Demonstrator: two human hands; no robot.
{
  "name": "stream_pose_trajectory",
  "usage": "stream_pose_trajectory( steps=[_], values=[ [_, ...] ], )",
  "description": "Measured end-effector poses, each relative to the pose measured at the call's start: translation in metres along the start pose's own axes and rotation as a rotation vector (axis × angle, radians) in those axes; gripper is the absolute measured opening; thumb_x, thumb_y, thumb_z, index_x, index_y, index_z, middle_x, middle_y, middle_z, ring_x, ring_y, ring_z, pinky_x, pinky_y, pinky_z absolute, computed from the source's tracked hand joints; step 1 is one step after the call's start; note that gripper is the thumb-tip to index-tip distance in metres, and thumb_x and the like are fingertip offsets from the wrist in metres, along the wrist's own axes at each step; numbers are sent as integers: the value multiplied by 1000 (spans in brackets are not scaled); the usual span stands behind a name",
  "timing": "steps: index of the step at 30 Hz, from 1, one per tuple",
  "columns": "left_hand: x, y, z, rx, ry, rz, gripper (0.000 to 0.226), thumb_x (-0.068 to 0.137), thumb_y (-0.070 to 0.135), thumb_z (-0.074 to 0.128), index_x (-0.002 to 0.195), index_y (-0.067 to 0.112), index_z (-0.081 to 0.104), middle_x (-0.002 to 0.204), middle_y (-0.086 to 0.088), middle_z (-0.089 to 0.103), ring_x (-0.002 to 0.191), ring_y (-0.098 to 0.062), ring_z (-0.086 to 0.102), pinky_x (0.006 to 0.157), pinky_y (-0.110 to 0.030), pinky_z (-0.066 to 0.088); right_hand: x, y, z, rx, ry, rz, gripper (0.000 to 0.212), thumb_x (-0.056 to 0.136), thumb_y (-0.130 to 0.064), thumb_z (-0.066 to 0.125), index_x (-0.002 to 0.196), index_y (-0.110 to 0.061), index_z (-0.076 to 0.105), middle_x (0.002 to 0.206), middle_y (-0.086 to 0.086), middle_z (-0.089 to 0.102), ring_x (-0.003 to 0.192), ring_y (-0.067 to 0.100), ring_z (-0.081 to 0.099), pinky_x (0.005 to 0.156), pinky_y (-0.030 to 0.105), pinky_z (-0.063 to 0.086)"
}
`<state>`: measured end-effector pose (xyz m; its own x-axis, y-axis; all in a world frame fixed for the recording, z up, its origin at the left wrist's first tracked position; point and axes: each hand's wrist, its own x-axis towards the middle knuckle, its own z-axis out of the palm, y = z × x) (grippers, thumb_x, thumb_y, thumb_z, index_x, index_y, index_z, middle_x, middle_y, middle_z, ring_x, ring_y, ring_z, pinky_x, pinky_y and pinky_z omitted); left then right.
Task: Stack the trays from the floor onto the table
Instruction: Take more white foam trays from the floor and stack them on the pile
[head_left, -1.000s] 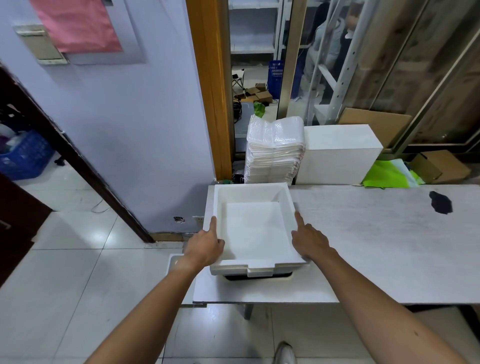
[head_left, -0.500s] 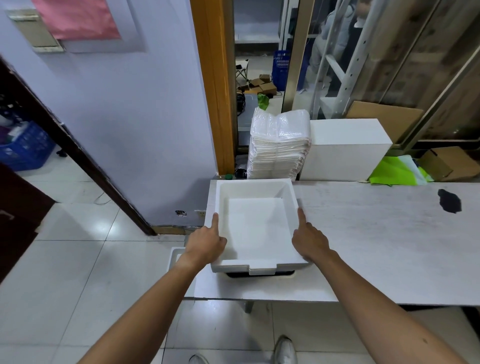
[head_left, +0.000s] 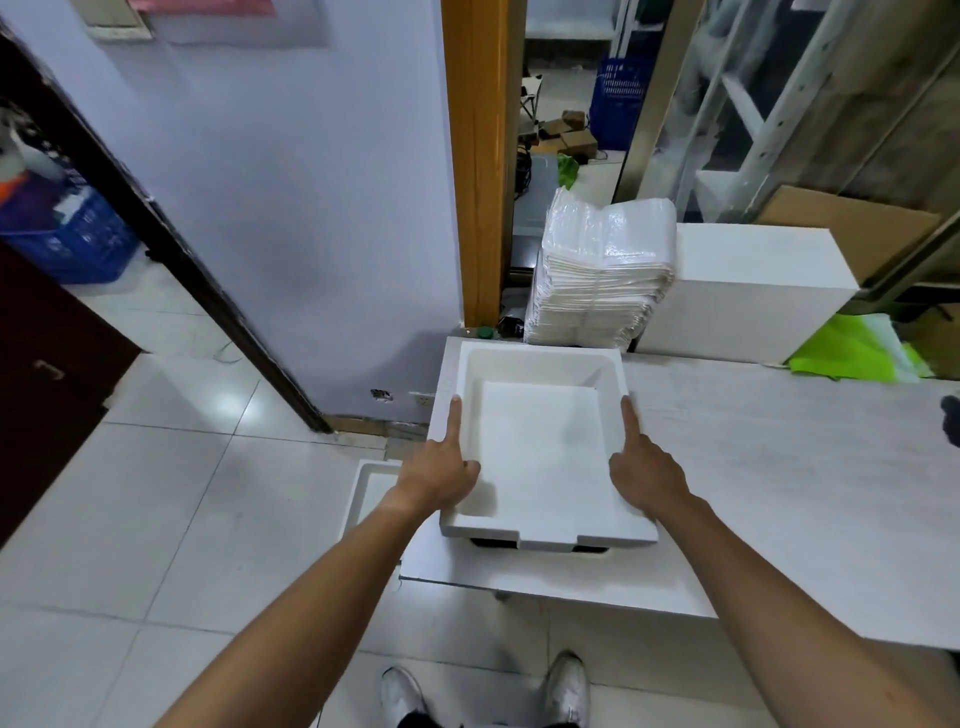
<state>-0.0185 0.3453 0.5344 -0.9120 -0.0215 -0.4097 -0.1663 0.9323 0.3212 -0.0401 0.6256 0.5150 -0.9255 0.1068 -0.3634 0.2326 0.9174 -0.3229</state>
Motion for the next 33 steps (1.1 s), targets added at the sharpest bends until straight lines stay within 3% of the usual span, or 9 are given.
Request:
stream_pose_trajectory(
  steps=[3, 6, 12, 15, 19, 21, 23, 27, 33],
  values=[
    [-3, 4, 3, -55, 44, -18, 96, 94, 27, 49, 156, 28, -24, 68, -4, 50, 57, -18, 47, 57, -30, 40, -1, 2, 1, 40, 3, -14, 88, 96, -21, 44, 156, -40, -17, 92, 5, 58, 71, 27, 57, 62, 34, 41],
    [-3, 3, 5, -107, 34, -17, 97, 93, 26, 50, 156, 31, -24, 65, 2, 50, 55, -15, 50, 47, -27, 34, -2, 1, 3, 62, 34, -6, 88, 96, -21, 46, 157, -39, -14, 94, 6, 60, 72, 27, 56, 64, 35, 42],
    [3, -4, 11, -131, 34, -20, 98, 90, 29, 48, 154, 35, -25, 75, -4, 63, 63, -22, 58, 59, -34, 51, -3, -2, 3, 53, 46, 3, 87, 95, -19, 47, 159, -37, -10, 86, 3, 57, 67, 24, 52, 61, 34, 38],
    [5, -6, 8, -91, 15, 17, 96, 94, 37, 47, 154, 30, -27, 86, -6, 67, 69, -23, 61, 65, -35, 51, -1, 0, 5, 36, 61, 4, 85, 95, -21, 46, 160, -35, -8, 99, 7, 60, 70, 25, 51, 65, 34, 39],
    [3, -16, 3, -8, 10, 11, 90, 100, 56, 37, 156, 20, -24, 117, -16, 70, 96, -36, 67, 85, -45, 52, 1, -4, 0, -22, 73, -9, 77, 97, -25, 48, 161, -27, 5, 137, 13, 43, 104, 32, 54, 75, 37, 42],
    [-4, -26, 1, -56, 6, -32, 89, 99, 66, 30, 158, 21, -19, 126, -16, 67, 104, -35, 68, 89, -46, 51, 2, -10, -2, -23, 198, -35, 70, 95, -21, 52, 158, -19, 22, 147, 17, 38, 127, 35, 44, 95, 43, 43],
    [-13, -40, -2, -111, 17, -71, 88, 97, 71, 24, 160, 21, -13, 136, -15, 63, 115, -35, 65, 95, -46, 48, 4, -22, -3, -44, 325, -94, 65, 92, -15, 55, 153, -10, 34, 148, 22, 40, 131, 39, 41, 108, 47, 35],
    [-26, -77, -11, -172, 55, -180, 78, 100, 64, 20, 160, 15, 14, 148, -15, 52, 136, -38, 47, 108, -49, 37, 5, -60, -1, -68, 345, -272, 64, 89, -10, 59, 149, 0, 39, 144, 27, 45, 125, 44, 47, 108, 51, 37],
    [-50, -149, -24, -88, 107, -307, 55, 100, 47, 42, 139, 11, 52, 138, -16, 60, 122, -36, 57, 97, -42, 47, -2, -135, 16, -88, 186, -482, 60, 96, -15, 51, 153, -9, 34, 136, 20, 48, 121, 38, 48, 100, 48, 41]
  ],
)
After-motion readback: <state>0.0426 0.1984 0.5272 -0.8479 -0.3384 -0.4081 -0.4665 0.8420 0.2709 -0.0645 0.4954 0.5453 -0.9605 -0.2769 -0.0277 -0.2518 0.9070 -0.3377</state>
